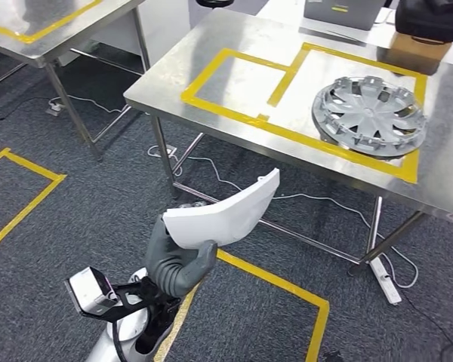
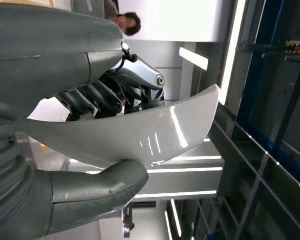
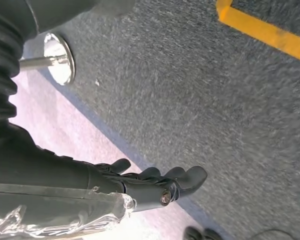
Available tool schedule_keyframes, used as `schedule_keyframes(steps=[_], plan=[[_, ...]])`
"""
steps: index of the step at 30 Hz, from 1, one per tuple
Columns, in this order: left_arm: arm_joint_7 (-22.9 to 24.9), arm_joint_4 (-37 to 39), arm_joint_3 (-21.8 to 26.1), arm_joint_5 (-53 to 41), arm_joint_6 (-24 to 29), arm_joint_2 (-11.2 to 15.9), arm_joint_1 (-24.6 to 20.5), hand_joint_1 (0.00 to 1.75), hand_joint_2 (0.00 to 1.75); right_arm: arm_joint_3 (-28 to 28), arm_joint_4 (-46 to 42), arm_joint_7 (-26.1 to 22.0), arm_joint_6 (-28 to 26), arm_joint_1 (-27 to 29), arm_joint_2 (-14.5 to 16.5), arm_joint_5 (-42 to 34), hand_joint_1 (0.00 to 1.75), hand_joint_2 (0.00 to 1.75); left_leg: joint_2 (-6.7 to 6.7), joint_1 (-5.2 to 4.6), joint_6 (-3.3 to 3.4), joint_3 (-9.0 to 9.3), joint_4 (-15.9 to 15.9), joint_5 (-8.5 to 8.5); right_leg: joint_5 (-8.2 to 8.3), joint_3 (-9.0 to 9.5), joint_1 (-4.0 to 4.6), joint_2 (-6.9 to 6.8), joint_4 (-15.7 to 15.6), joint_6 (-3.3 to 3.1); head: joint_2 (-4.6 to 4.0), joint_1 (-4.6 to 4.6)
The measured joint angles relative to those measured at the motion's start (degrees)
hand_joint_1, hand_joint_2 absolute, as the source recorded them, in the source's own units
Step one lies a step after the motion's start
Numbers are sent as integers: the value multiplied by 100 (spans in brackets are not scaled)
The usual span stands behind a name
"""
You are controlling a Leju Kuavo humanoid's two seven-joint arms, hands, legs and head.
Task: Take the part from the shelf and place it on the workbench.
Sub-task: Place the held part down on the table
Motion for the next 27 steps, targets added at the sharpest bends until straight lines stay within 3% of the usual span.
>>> schedule_keyframes(steps=[1, 2, 4, 5, 6, 8, 9, 11, 13, 15, 16, 17, 19, 20, 22, 24, 26, 27], plan=[[0, 1, 0, 10, -3, 0, 0, 175, 175, -1, 0, 2, 0, 9, 0, 1, 0, 175, 80, -1, -5, 8, 1, -9, 73, 50, 0, -21, -52, 2, 1, 1], [0, 2, 0, 21, -10, 0, 0, 175, 175, -2, 0, 5, -1, 18, 0, 5, 0, 175, 152, -1, -15, 23, 2, -21, 228, 216, 0, -56, -324, 1, 1, 2], [-1, 2, 1, 34, -37, 1, -1, 175, 175, -1, 0, 2, -8, 18, 1, 27, 0, 175, 271, -15, -66, 65, 8, -60, 552, 707, 13, -266, -1144, -20, 2, 2], [-1, 1, 2, 33, -50, 2, -1, 175, 175, 2, 0, -6, -14, 9, 3, 38, 0, 175, 314, -31, -96, 84, 12, -78, 631, 872, 24, -348, -1423, -52, 1, -7], [-2, 1, 4, 31, -59, 3, -1, 175, 175, 4, 0, -17, -19, 4, 4, 50, 0, 175, 350, -48, -127, 100, 12, -89, 657, 958, 37, -402, -1568, -90, 1, -16], [-2, 0, 7, 28, -65, 3, -2, 175, 175, 7, 0, -36, -24, 14, 7, 73, 0, 175, 412, -58, -184, 122, -1, -90, 648, 948, 55, -336, -1587, -177, 0, -30], [-2, -1, 8, 29, -66, 3, -2, 175, 175, 7, 0, -39, -24, 23, 7, 84, 0, 175, 403, -48, -218, 128, 3, -105, 651, 942, 50, -301, -1591, -213, 0, -29], [-4, -2, 14, 35, -69, 8, -1, 175, 175, 9, 0, -38, -21, 22, 7, 101, 0, 175, 233, -30, -277, 25, 250, -295, 663, 943, 27, -227, -1608, -281, 1, -43], [-7, -2, 22, 42, -76, 15, 1, 175, 175, 15, 0, -37, -9, 10, 11, 109, 0, 175, 6, -24, -308, -325, 977, -676, 665, 942, 15, -161, -1612, -321, 1, -71], [-7, 0, 32, 44, -79, 17, 4, 175, 175, 19, 0, -33, 4, 11, 16, 110, 0, 175, -71, -25, -310, -677, 1640, -887, 662, 940, 19, -95, -1612, -335, 0, -85], [-7, 1, 38, 45, -79, 17, 5, 175, 175, 19, 0, -30, 8, 14, 17, 110, 0, 175, -82, -25, -301, -728, 1697, -824, 662, 944, 21, -63, -1612, -335, 0, -85], [-7, 1, 44, 45, -79, 17, 5, 175, 175, 19, 0, -28, 10, 16, 17, 109, 0, 175, -87, -25, -288, -660, 1515, -649, 663, 951, 21, -31, -1612, -332, 0, -85], [-7, 0, 52, 45, -82, 16, 6, 175, 175, 20, 0, -33, 15, 16, 20, 109, 0, 175, -90, -25, -257, -304, 733, -211, 664, 965, 26, 26, -1607, -307, 0, -90], [-7, 0, 55, 45, -87, 15, 6, 175, 175, 20, 0, -39, 17, 15, 21, 109, 0, 175, -93, -26, -236, -139, 371, -73, 665, 960, 34, 48, -1599, -282, 1, -93], [-7, 1, 64, 57, -97, 11, 8, 175, 175, 20, 0, -56, 25, 19, 22, 109, 0, 175, -102, -39, -185, -14, 50, -9, 681, 941, 47, 66, -1606, -217, 1, -96], [-7, 5, 83, 84, -99, 5, 12, 175, 175, 20, 0, -71, 43, 27, 22, 106, 0, 175, -104, -43, -110, -22, 21, 12, 699, 930, 34, 64, -1636, -151, 0, -96], [-7, 10, 98, 126, -90, -3, 15, 175, 175, 20, 0, -66, 32, 28, 22, 100, 0, 175, -99, -23, -38, -15, -3, 41, 559, 845, 27, 42, -1452, -93, 0, -73], [-4, 15, 106, 154, -77, -5, 17, 175, 175, 20, 0, -44, -2, 29, 22, 104, 0, 175, -95, -12, -13, -12, -11, 50, 397, 721, 25, 28, -1175, -69, 0, -62]])
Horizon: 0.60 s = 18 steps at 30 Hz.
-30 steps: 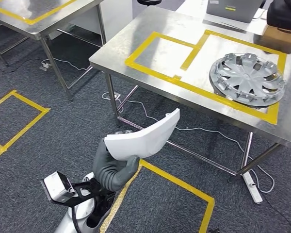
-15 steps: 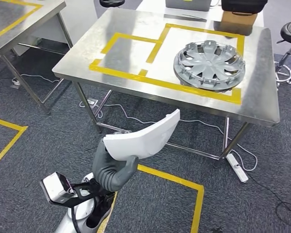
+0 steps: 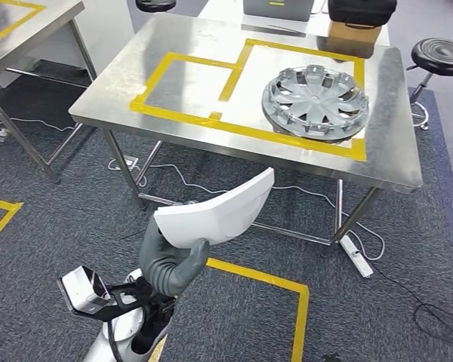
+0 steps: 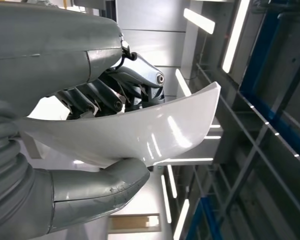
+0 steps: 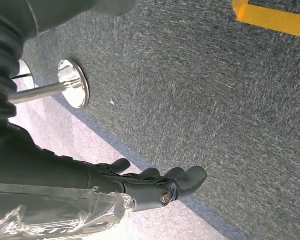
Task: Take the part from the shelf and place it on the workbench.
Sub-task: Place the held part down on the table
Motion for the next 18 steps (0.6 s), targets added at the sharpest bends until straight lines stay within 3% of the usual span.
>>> schedule_keyframes(steps=[2, 3, 4, 5, 7, 9, 12, 14, 15, 18], plan=[[30, 21, 25, 82, 40, -3, 7, 175, 175, 5, 0, 134, -153, 8, 0, 63, 0, 175, 4, -3, 20, -4, 1, 1, -372, -345, -2, -19, 794, 34, 0, 22], [62, 35, 42, 128, 61, -5, 11, 175, 175, 12, 0, 250, -267, 14, 0, 126, 0, 175, 4, -6, 23, -4, 3, 0, -473, -482, -2, -20, 1100, 42, 0, 23], [99, 50, 58, 175, 80, -8, 14, 175, 175, 28, 0, 402, -394, 20, 0, 213, 0, 175, 3, -7, 24, -2, 5, -1, -470, -527, -2, -21, 1211, 44, 0, 27], [143, 62, 74, 218, 95, -11, 17, 175, 175, 60, -1, 564, -514, 23, -1, 322, 0, 175, 2, -6, 21, 3, 6, -4, -347, -443, -3, -23, 1051, 40, 0, 27], [221, 79, 99, 297, 108, -18, 21, 175, 175, 154, -3, 858, -686, 23, -2, 517, 0, 175, -1, -3, -4, 20, 11, -17, 6, -37, -4, -39, 260, 28, 1, 28], [318, 93, 117, 378, 115, -23, 23, 175, 175, 264, -6, 1094, -753, 11, -2, 590, 0, 175, -2, -24, -55, 19, 28, -32, 184, 272, 3, -40, -338, -21, 1, 22], [523, 125, 138, 539, 193, -27, 23, 175, 175, 332, -7, 1294, -658, 7, -1, 412, 0, 175, -1, -35, -145, 13, 10, -21, 202, 307, 20, -17, -431, -139, 0, 16], [594, 139, 152, 597, 240, -28, 25, 175, 175, 322, -7, 1323, -588, 11, 3, 315, 0, 175, -2, -29, -209, -45, 136, -134, 215, 305, 5, -13, -445, -214, 0, -1], [606, 143, 159, 607, 249, -28, 26, 175, 175, 319, -7, 1328, -575, 10, 4, 300, 0, 175, -3, -27, -236, -153, 371, -284, 219, 306, -7, -13, -452, -242, 0, -18], [618, 175, 180, 616, 270, -27, 28, 175, 175, 315, -7, 1328, -556, 12, 4, 279, 0, 175, -4, -21, -272, -699, 1504, -788, 218, 294, -2, -14, -452, -278, 0, -49]])
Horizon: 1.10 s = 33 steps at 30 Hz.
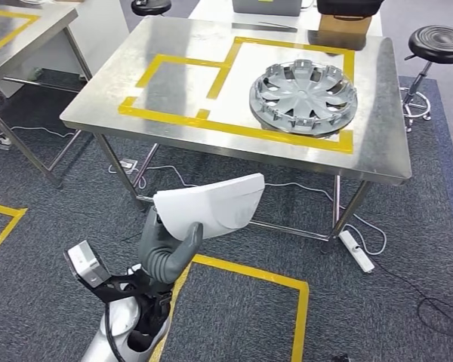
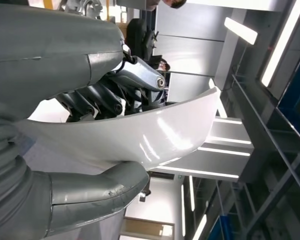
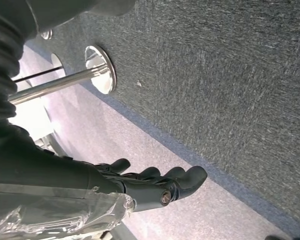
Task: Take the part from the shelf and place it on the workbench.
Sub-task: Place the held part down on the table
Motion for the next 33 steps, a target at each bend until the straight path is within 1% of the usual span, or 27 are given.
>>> schedule_keyframes(steps=[1, 2, 3, 4, 5, 6, 7, 8, 10, 11, 12, 13, 15, 16, 17, 18, 19, 20, 21, 22, 23, 26, 27, 28, 30, 31, 33], plan=[[4, 14, 7, 5, 27, -1, 0, 175, 175, 0, 0, -1, 8, 1, 0, -3, 0, 175, 0, 0, 4, -96, 181, -14, 0, -2, 2, 2, 0, -2, 0, -1], [11, 28, 14, 17, 65, -1, 0, 175, 175, 0, 0, -3, 14, 1, 1, 4, 0, 175, 0, 0, 14, -84, 139, 87, 1, 0, 3, 6, 0, -1, 1, -1], [21, 39, 20, 32, 102, -2, -1, 175, 175, 1, 0, -6, 20, 1, 3, 20, 0, 175, 0, -1, 31, 41, -126, 277, 3, 4, 3, 13, 1, 2, 1, -1], [25, 46, 21, 46, 113, -2, -1, 175, 175, 1, 0, -13, 25, 0, 8, 41, 0, 175, 0, -1, 52, 236, -519, 492, 5, 9, 3, 22, 1, 11, 1, -1], [10, 51, 17, 51, 91, -2, -4, 175, 175, 2, 0, -25, 29, -1, 12, 61, 0, 175, -1, -3, 73, 438, -931, 651, 3, 4, 16, 31, 14, 31, 1, -2], [-33, 54, 5, 40, 33, -1, -7, 175, 175, 3, 0, -44, 40, -1, 16, 75, 0, 175, -2, -5, 93, 585, -1239, 747, 6, -7, 27, 37, 19, 58, 1, 2], [-97, 57, -10, 20, -47, 1, -12, 175, 175, 4, 0, -67, 61, 0, 17, 85, 0, 175, -5, -10, 112, 659, -1413, 779, 11, -21, 35, 39, 21, 89, 1, 2], [-167, 60, -25, -2, -138, 3, -16, 175, 175, 5, 0, -85, 96, 1, 17, 101, 0, 175, -9, -20, 133, 671, -1471, 770, 19, -31, 39, 38, 16, 125, 1, 3], [-286, 62, -54, -54, -314, 4, -24, 175, 175, 16, 0, -104, 194, 3, 17, 169, 0, 175, -11, -15, 194, 659, -1485, 795, 18, -42, 22, 30, 11, 190, 0, 1], [-343, 63, -67, -101, -377, 4, -27, 175, 175, 30, 0, -104, 241, 3, 17, 214, 0, 175, -9, -6, 227, 663, -1497, 807, -47, -83, 16, 20, 97, 223, 0, 16], [-397, 63, -80, -161, -417, 4, -31, 175, 175, 48, 0, -104, 277, 3, 17, 253, 0, 175, -4, 6, 254, 668, -1509, 817, -174, -176, 14, 10, 300, 251, 0, 28], [-444, 63, -90, -227, -443, 4, -33, 175, 175, 66, 0, -104, 302, 4, 17, 282, 0, 175, 0, 10, 272, 669, -1511, 819, -352, -325, 12, 0, 626, 273, 0, 42], [-502, 63, -107, -306, -535, 9, -36, 175, 175, 102, 1, -103, 338, 16, 19, 310, 0, 175, 6, 10, 289, 667, -1510, 817, -695, -674, 9, -7, 1407, 300, 0, 55], [-519, 63, -120, -323, -602, 13, -40, 175, 175, 112, 1, -103, 352, 24, 19, 320, 0, 175, 5, 9, 292, 668, -1509, 817, -748, -774, 9, -7, 1633, 305, 0, 57], [-535, 63, -137, -330, -663, 17, -44, 175, 175, 119, 1, -103, 362, 29, 20, 326, 0, 175, 3, 11, 292, 673, -1508, 815, -694, -773, 8, -9, 1642, 307, 0, 59], [-548, 63, -154, -335, -710, 19, -49, 175, 175, 122, 1, -104, 369, 29, 19, 329, 0, 175, -1, 14, 287, 681, -1506, 811, -538, -654, 4, -11, 1411, 307, 0, 58], [-559, 63, -167, -349, -748, 20, -53, 175, 175, 127, 0, -107, 374, 26, 19, 331, 0, 175, -5, 18, 272, 692, -1502, 801, -335, -447, -1, -17, 1013, 308, 0, 59], [-573, 61, -176, -377, -790, 20, -55, 175, 175, 137, 1, -115, 381, 18, 20, 334, 0, 175, -9, 10, 246, 696, -1495, 776, -207, -234, -2, -21, 596, 308, 0, 63], [-586, 55, -181, -420, -847, 21, -58, 175, 175, 147, 1, -129, 391, 10, 21, 339, 0, 175, -13, -1, 213, 694, -1489, 735, -137, -64, -4, -17, 270, 285, 0, 64], [-597, 46, -182, -473, -920, 24, -59, 175, 175, 157, 1, -146, 403, 4, 22, 345, 0, 175, -15, -14, 179, 692, -1491, 696, -137, 32, -1, -13, 86, 253, 0, 58], [-606, 35, -182, -518, -997, 26, -60, 175, 175, 164, 1, -164, 416, 1, 24, 353, 0, 175, -17, -24, 148, 690, -1498, 664, -188, 59, 9, -3, 28, 208, 0, 54], [-617, 1, -183, -589, -1141, 30, -62, 175, 175, 168, 0, -191, 436, 20, 24, 364, 0, 175, -16, -6, 58, 709, -1445, 612, -200, 125, 11, 15, 23, 68, 0, 27], [-620, -11, -182, -606, -1145, 31, -63, 175, 175, 168, 0, -195, 437, 24, 24, 364, 0, 175, -15, -1, 29, 635, -1276, 536, -195, 173, 4, 13, 20, 30, 0, 11], [-622, -20, -180, -632, -1127, 32, -63, 175, 175, 168, 0, -198, 438, 26, 24, 360, 0, 175, -14, 2, 7, 497, -1011, 427, -193, 216, -2, 9, 17, 0, 0, -6], [-625, -23, -176, -671, -1085, 33, -63, 175, 175, 168, 0, -201, 439, 23, 24, 351, 0, 175, -14, 2, -13, 235, -565, 224, -207, 265, -1, 1, 18, -27, 0, -25], [-625, -22, -175, -683, -1071, 33, -63, 175, 175, 168, 0, -201, 440, 22, 24, 348, 0, 175, -14, 2, -15, 176, -471, 184, -211, 271, -1, 1, 18, -31, 0, -25], [-625, -21, -175, -689, -1063, 33, -63, 175, 175, 168, 0, -201, 440, 21, 24, 345, 0, 175, -14, 2, -15, 148, -428, 169, -214, 272, 0, 2, 18, -32, 0, -28]])
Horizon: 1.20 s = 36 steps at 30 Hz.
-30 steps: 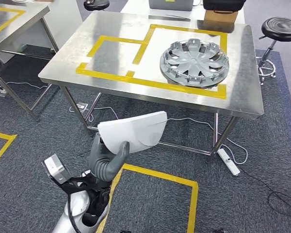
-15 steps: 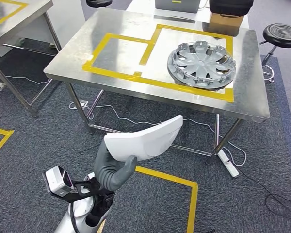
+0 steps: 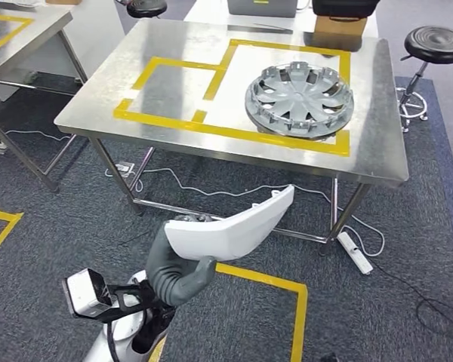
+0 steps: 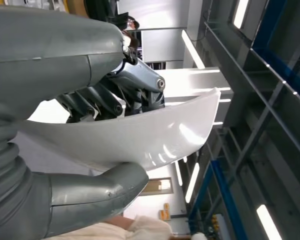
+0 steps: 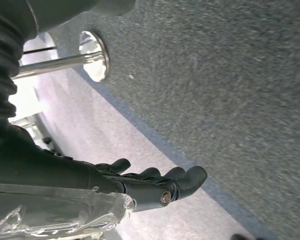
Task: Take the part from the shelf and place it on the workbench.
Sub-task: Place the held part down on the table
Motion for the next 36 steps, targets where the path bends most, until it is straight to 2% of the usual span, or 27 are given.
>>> schedule_keyframes(steps=[1, 2, 4, 5, 6, 9, 10, 11, 13, 14, 15, 16, 18, 19, 20, 21, 23, 25, 27, 29, 30, 31, 32, 34, 35, 36], plan=[[0, 4, 2, -15, 22, 0, 0, 175, 175, 0, 0, 1, 2, -2, 0, -5, 0, 175, 0, 0, 1, -135, 178, -40, -15, 9, 2, 4, 0, -2, 0, -4], [0, 9, 8, -32, 47, -1, 1, 175, 175, -1, 0, 3, 6, 1, 0, -11, 0, 175, -1, -3, 17, -279, 272, 56, -56, 45, 8, 16, 0, -2, 0, -9], [0, 20, 23, -64, 92, -1, 3, 175, 175, -2, 1, 7, 23, 2, 4, -19, 0, 175, -2, -35, 113, -305, -213, 634, -230, 174, 34, 63, 3, 40, 1, -19], [0, 22, 30, -72, 97, -2, 4, 175, 175, -2, 2, 7, 31, 4, 6, -20, 0, 175, -1, -52, 158, -193, -621, 945, -318, 239, 48, 85, -1, 75, 1, -10], [0, 23, 34, -78, 98, -3, 5, 175, 175, -2, 2, 5, 37, 1, 8, -20, 0, 175, -1, -72, 196, -72, -945, 1114, -384, 283, 55, 95, -17, 115, 1, -1], [0, 23, 39, -94, 100, -11, 6, 175, 175, -2, 1, 4, 39, -6, 8, -19, 0, 175, -4, -59, 254, -34, -997, 1061, -476, 343, 50, 70, -42, 214, 0, 23], [0, 24, 39, -99, 104, -15, 6, 175, 175, -2, 1, 6, 40, -11, 7, -19, 0, 175, -2, -44, 284, -11, -1012, 1045, -567, 295, 52, 50, 91, 246, 0, 31], [0, 27, 40, -103, 111, -18, 6, 175, 175, -2, 0, 8, 40, -17, 7, -21, 0, 175, 1, -28, 312, 13, -1023, 1026, -709, 173, 52, 29, 352, 275, 0, 37], [0, 43, 45, -106, 129, -17, 7, 175, 175, -1, 0, 13, 42, -17, 7, -27, 0, 175, 3, -25, 345, 44, -1023, 983, -1047, -265, 47, 1, 1137, 313, 1, 44], [0, 56, 49, -105, 137, -17, 7, 175, 175, 0, 0, 13, 42, -10, 8, -29, 0, 175, -1, -25, 349, 61, -1023, 962, -1121, -478, 43, -2, 1455, 324, 2, 42], [0, 68, 52, -105, 142, -17, 7, 175, 175, -1, 0, 13, 42, -4, 8, -30, 0, 175, -6, -25, 345, 84, -1023, 941, -1078, -612, 39, -3, 1594, 330, 2, 45], [0, 78, 56, -104, 145, -17, 7, 175, 175, -1, 0, 13, 42, 1, 8, -28, 0, 175, -14, -23, 338, 117, -1023, 919, -910, -639, 32, -4, 1506, 335, 1, 44], [0, 85, 59, -102, 144, -17, 6, 175, 175, -1, 1, 13, 41, -1, 8, -21, 0, 175, -24, -20, 301, 198, -1022, 871, -378, -414, 10, -16, 786, 346, 0, 46], [0, 85, 59, -98, 144, -17, 6, 175, 175, -1, 1, 13, 43, -3, 9, -19, 0, 175, -29, -31, 275, 225, -1011, 850, -174, -275, 2, -14, 420, 341, 0, 47], [0, 84, 59, -92, 137, -17, 5, 175, 175, 0, 2, 13, 45, -6, 11, -16, 0, 175, -34, -43, 246, 238, -1002, 840, -49, -179, -3, -10, 166, 320, 0, 45], [0, 84, 59, -74, 113, -16, 5, 175, 175, 0, 2, 11, 48, -5, 14, -15, 0, 175, -38, -54, 220, 240, -1000, 837, -13, -139, 0, -3, 54, 287, 0, 39], [0, 79, 59, -22, -2, -16, 4, 175, 175, -1, 1, 1, 55, -2, 14, -7, 0, 175, -41, -54, 153, 240, -1019, 803, -46, -129, 10, 16, 38, 178, 0, 29], [-1, 60, 58, 19, -153, -14, 4, 175, 175, -2, 0, -7, 58, 4, 13, 10, 0, 175, -35, -42, 75, 198, -907, 697, -75, -87, 1, 22, 18, 80, 0, 10], [-1, 43, 59, 5, -225, -7, 5, 175, 175, -1, 0, 2, 64, 4, 14, 20, 0, 175, -32, -34, 22, -84, -324, 393, -63, -26, -11, 9, 11, 28, 0, -19], [-1, 52, 64, -61, -188, -3, 6, 175, 175, 0, 0, 21, 68, 1, 14, 19, 0, 175, -31, -31, 4, -519, 449, 69, -67, 7, -10, -1, 14, 15, 0, -31], [-1, 62, 67, -99, -151, -3, 6, 175, 175, 0, 0, 31, 68, -1, 14, 16, 0, 175, -32, -31, 8, -655, 642, 54, -82, 15, -9, 4, 14, 15, 0, -36], [0, 71, 70, -129, -122, -3, 6, 175, 175, 0, 0, 38, 68, 0, 13, 12, 0, 175, -32, -31, 19, -676, 613, 163, -100, 31, -8, 11, 14, 20, 0, -37], [0, 77, 71, -146, -106, -4, 6, 175, 175, 0, 0, 42, 68, 1, 14, 8, 0, 175, -32, -32, 38, -579, 367, 366, -124, 56, -7, 21, 14, 30, 0, -38], [0, 81, 70, -159, -94, -4, 4, 175, 175, 0, 0, 45, 69, 0, 15, 3, 0, 175, -32, -38, 94, -206, -417, 801, -191, 103, 8, 43, 22, 72, 0, -41], [0, 84, 69, -158, -90, -5, 4, 175, 175, 0, 0, 45, 71, -2, 15, 4, 0, 175, -33, -40, 121, -56, -721, 922, -227, 114, 20, 53, 23, 100, 0, -39], [0, 90, 69, -148, -89, -7, 4, 175, 175, 0, 0, 45, 73, -3, 15, 8, 0, 175, -34, -44, 147, 30, -893, 966, -257, 120, 30, 58, 16, 131, 0, -39]])
